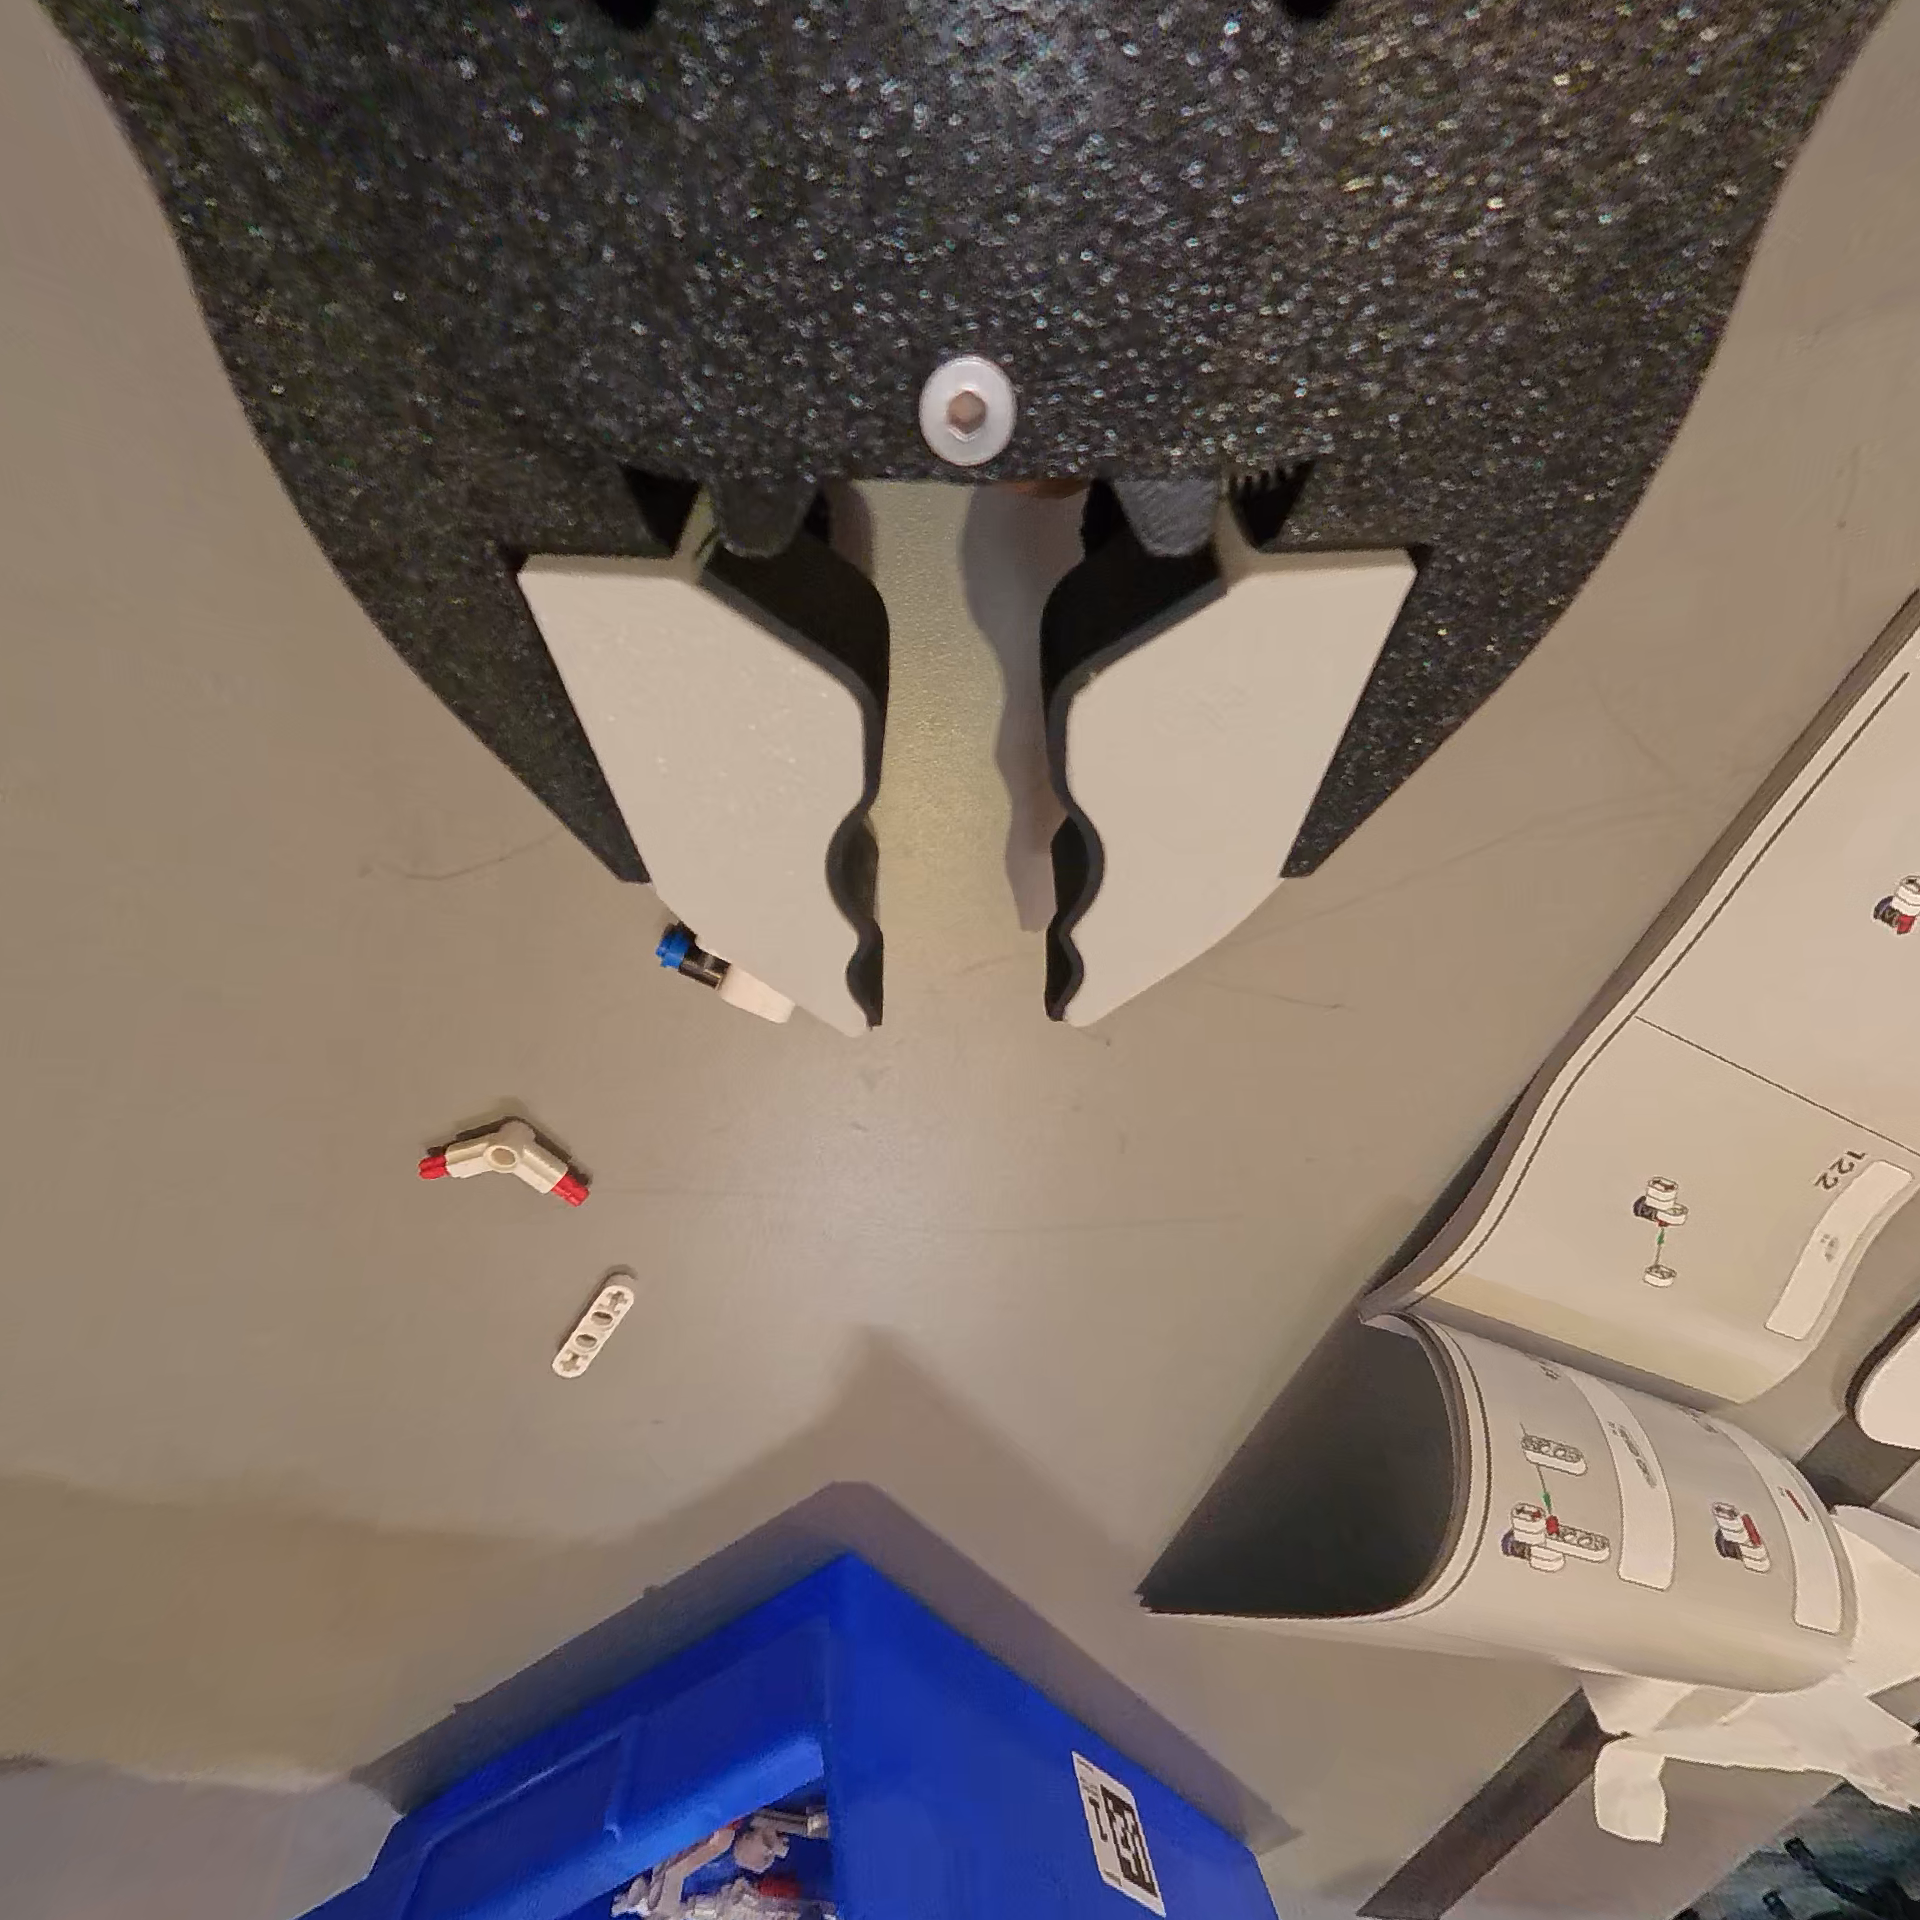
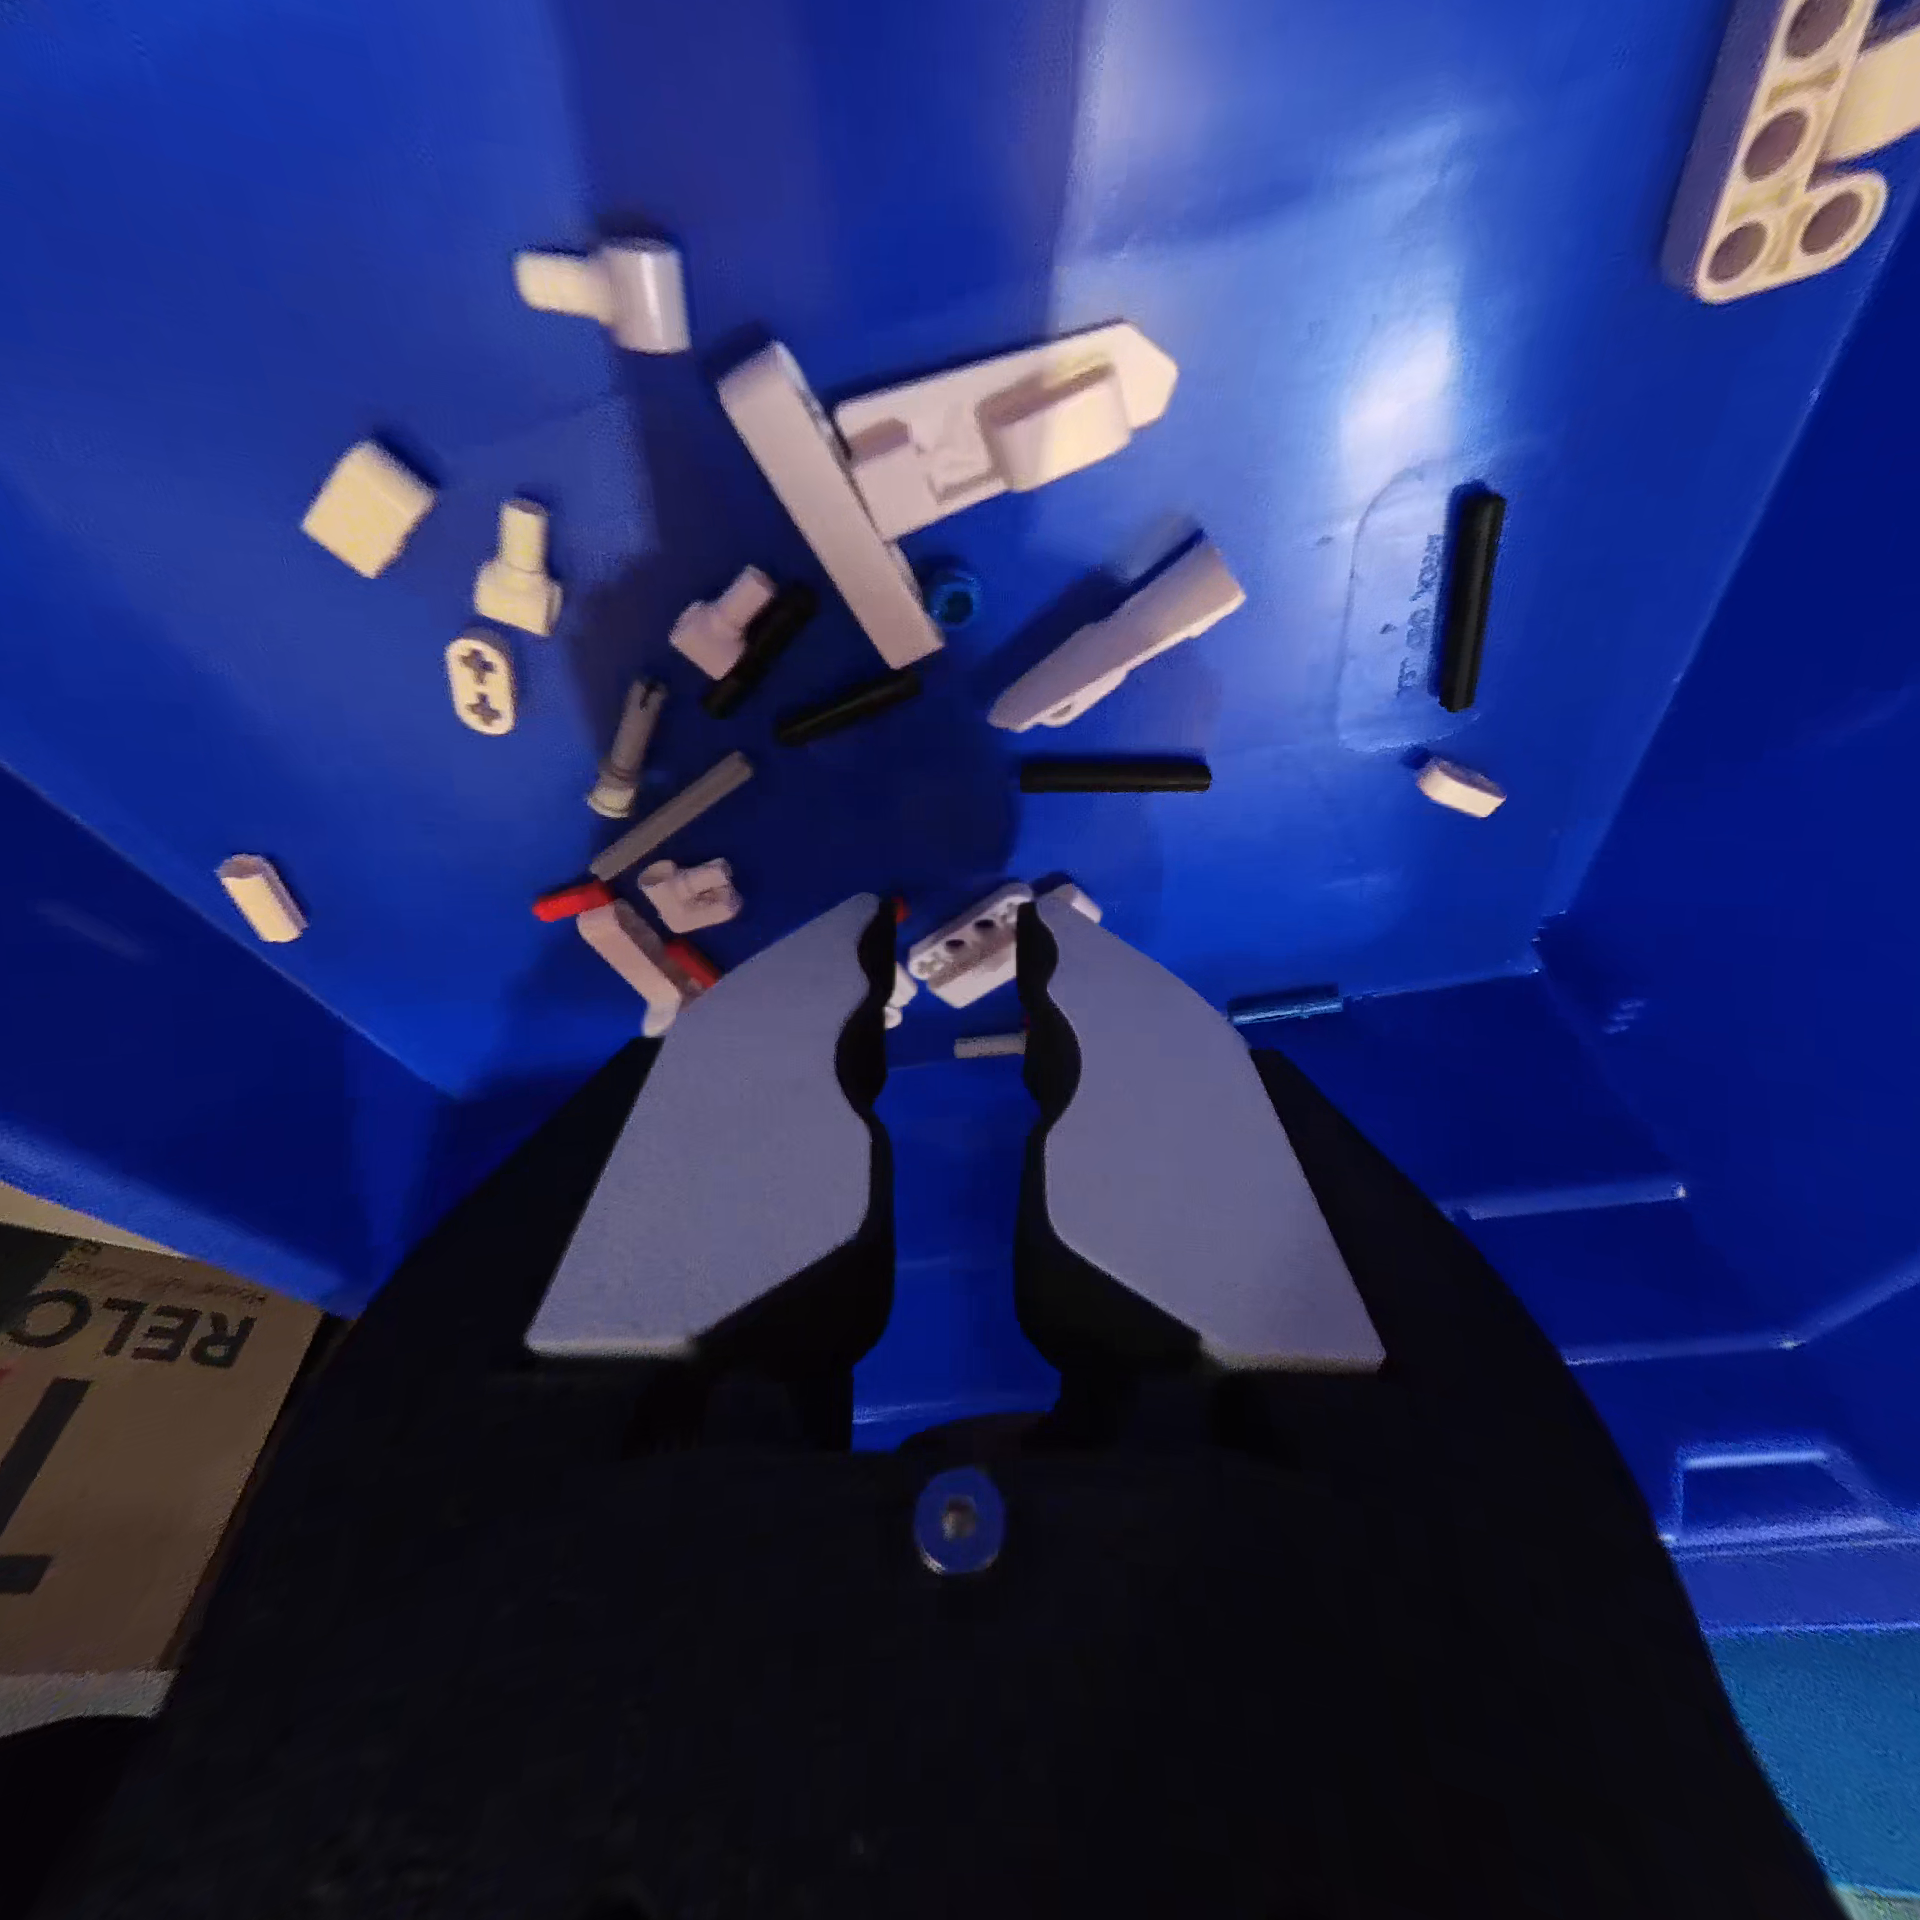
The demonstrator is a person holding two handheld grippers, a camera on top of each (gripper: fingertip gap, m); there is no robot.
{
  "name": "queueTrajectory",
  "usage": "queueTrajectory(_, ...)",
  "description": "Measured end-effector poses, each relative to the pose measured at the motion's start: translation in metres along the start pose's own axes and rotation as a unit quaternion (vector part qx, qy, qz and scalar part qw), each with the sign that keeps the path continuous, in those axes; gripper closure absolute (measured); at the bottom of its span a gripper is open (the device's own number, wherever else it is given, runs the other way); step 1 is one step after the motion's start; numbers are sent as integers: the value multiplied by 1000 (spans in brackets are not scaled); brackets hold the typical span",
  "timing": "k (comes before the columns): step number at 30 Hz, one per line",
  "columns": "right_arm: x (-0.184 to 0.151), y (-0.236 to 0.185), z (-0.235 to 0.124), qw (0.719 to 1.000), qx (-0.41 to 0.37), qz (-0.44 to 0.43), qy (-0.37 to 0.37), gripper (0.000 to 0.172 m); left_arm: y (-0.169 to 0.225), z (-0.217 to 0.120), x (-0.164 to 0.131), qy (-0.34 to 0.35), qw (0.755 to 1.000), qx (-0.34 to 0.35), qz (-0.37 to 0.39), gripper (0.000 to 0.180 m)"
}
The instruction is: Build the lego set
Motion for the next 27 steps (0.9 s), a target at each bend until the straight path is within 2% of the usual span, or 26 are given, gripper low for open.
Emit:
queueTrajectory(11, -5, 13, 13, 1000, 19, 17, -16, 150, -1, 0, 0, -1, 1000, -2, -3, 150)
queueTrajectory(14, -6, 12, 13, 999, 27, 17, -11, 158, 0, 1, 0, -1, 1000, -1, -1, 150)
queueTrajectory(20, -2, 5, 6, 999, 29, 18, 34, 164, -1, 0, 0, 1, 1000, 2, -2, 150)
queueTrajectory(23, -5, -7, -17, 996, 7, 14, 87, 164, -2, 0, 0, 5, 1000, 3, -6, 150)
queueTrajectory(27, -14, -61, -85, 976, -32, -39, 212, 164, -4, -2, 1, 13, 1000, 4, -15, 150)
Point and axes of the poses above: each gripper's, where its closed fingertips meet, z out along the fingers, x out of its top, y = z × x across the jaws, the point moved 6 cm from there along -z, back along the fingers, and after that the axes turned 9 degrees about -y, right-handed, at the moved point
